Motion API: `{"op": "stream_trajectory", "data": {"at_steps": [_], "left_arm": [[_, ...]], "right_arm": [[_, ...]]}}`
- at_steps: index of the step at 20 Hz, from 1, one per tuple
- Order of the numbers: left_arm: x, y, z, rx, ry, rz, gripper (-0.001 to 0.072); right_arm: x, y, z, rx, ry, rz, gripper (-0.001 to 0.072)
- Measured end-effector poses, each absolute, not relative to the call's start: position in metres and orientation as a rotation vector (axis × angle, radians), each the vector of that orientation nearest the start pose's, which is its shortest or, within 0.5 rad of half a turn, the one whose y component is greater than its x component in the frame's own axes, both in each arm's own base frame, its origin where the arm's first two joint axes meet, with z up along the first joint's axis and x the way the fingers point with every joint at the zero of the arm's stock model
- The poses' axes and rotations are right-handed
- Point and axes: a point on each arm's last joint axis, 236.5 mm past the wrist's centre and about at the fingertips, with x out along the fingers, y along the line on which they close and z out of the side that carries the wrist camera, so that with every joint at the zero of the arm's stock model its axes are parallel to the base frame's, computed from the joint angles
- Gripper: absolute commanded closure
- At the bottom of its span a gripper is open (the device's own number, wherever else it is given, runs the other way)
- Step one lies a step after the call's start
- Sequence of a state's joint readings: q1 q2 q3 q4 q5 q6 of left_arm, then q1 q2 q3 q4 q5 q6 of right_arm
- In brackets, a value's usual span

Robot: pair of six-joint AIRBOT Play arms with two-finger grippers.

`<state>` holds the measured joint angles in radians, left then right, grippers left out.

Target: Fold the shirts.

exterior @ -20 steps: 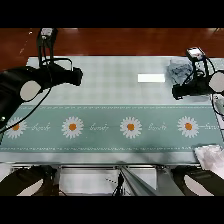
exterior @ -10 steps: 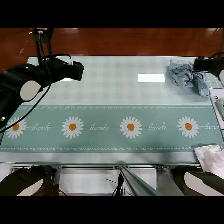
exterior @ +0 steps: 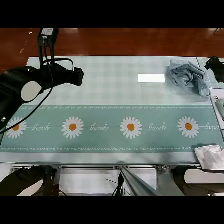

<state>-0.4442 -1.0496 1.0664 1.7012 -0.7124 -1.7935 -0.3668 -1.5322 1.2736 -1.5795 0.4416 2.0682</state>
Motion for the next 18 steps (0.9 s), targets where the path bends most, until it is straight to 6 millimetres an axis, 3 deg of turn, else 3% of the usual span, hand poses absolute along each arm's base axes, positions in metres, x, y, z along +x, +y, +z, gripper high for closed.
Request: {"op": "stream_trajectory", "data": {"at_steps": [5, 6, 9, 10, 12, 15, 18], "left_arm": [[0.399, -0.167, 0.118, 0.070, 0.713, -0.297, -0.0002], [0.398, -0.167, 0.117, 0.070, 0.716, -0.297, -0.0002], [0.398, -0.167, 0.117, 0.071, 0.717, -0.296, -0.0002], [0.398, -0.167, 0.117, 0.071, 0.718, -0.296, -0.0002], [0.398, -0.167, 0.117, 0.071, 0.720, -0.296, -0.0002], [0.397, -0.166, 0.119, 0.071, 0.718, -0.295, -0.0003], [0.403, -0.169, 0.145, 0.055, 0.663, -0.302, -0.0003]], "right_arm": [[0.540, -0.169, -0.027, 0.659, 0.655, -0.474, 0.0128], [0.542, -0.162, -0.039, 0.663, 0.674, -0.468, 0.0212], [0.544, -0.151, -0.070, 0.679, 0.727, -0.464, 0.0649], [0.544, -0.148, -0.077, 0.686, 0.738, -0.464, 0.0687], [0.543, -0.145, -0.082, 0.691, 0.754, -0.462, 0.0688], [0.538, -0.139, -0.061, 0.660, 0.762, -0.433, 0.0689], [0.544, -0.136, 0.028, 0.559, 0.616, -0.343, 0.0689]]}}
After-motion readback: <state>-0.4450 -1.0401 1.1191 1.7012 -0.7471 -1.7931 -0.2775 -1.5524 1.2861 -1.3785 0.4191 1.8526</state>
